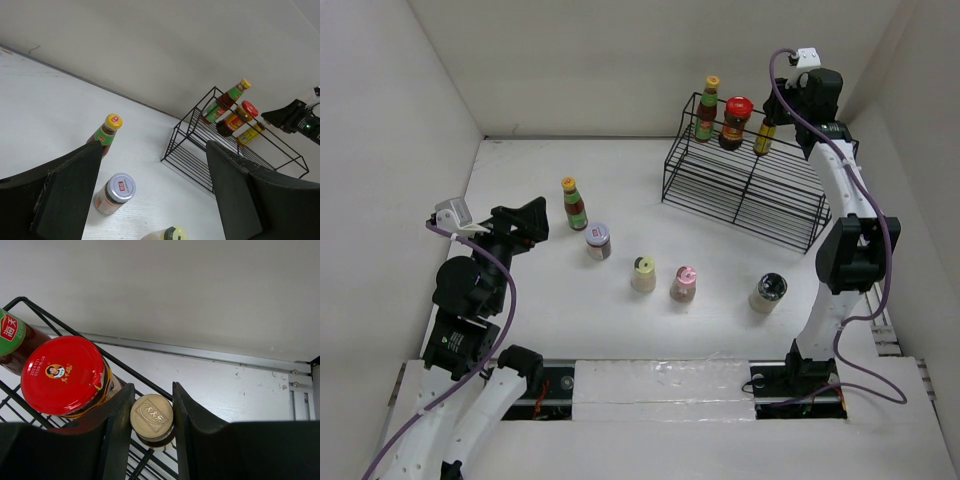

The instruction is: Organize the condiment bottles

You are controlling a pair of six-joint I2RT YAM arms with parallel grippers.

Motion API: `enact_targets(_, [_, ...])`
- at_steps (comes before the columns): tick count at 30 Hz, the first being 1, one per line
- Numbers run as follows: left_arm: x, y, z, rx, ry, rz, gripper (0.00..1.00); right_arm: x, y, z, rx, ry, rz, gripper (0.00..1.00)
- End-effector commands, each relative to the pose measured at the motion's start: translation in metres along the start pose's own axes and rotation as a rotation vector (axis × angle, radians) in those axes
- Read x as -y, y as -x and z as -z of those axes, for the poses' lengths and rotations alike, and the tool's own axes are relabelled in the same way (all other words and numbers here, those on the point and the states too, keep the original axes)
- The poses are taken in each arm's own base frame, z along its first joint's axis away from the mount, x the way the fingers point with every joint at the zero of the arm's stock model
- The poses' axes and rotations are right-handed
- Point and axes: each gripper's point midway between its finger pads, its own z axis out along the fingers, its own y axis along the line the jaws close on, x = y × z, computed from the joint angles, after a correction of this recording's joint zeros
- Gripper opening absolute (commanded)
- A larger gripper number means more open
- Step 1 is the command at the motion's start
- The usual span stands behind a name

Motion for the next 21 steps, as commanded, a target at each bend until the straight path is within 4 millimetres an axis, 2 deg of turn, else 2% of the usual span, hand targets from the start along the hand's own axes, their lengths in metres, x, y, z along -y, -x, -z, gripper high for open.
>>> enact_targets(1, [0.005,0.006,-0.003,0.029,-0.02,0.014,0.8,-0.005,0.033,0.002,0.114,0.017,0.023,0.25])
enact_targets(3, [0.005,0.006,-0.003,0.029,-0.02,0.014,0.8,-0.005,0.032,0.002,0.113,0.017,0.023,0.37])
enact_targets(4, [0.005,0.006,-0.003,0.029,-0.02,0.014,0.8,-0.004,0.032,0.002,0.113,0.007,0.013,0.48])
enact_targets(6, [0.005,0.006,-0.003,0.029,-0.02,0.014,0.8,-0.004,0.033,0.005,0.115,0.007,0.014,0.56])
enact_targets(7, [0.005,0.006,-0.003,0.029,-0.02,0.014,0.8,-0.003,0.04,0.009,0.126,-0.004,0.015,0.63])
enact_targets(8, [0.005,0.006,-0.003,0.029,-0.02,0.014,0.8,-0.004,0.046,0.015,0.14,-0.005,0.018,0.66])
enact_targets(9, [0.005,0.006,-0.003,0.029,-0.02,0.014,0.8,-0.004,0.046,0.015,0.14,-0.005,0.018,0.66])
enact_targets(16, [0.005,0.006,-0.003,0.029,-0.02,0.014,0.8,-0.01,0.102,0.057,0.256,-0.007,0.039,0.73])
enact_targets(20, [0.005,0.006,-0.003,0.029,-0.02,0.014,0.8,-0.049,0.121,0.081,0.326,0.058,0.118,0.73])
enact_targets(21, [0.005,0.006,-0.003,0.029,-0.02,0.014,0.8,-0.072,0.124,0.085,0.34,0.097,0.14,0.71])
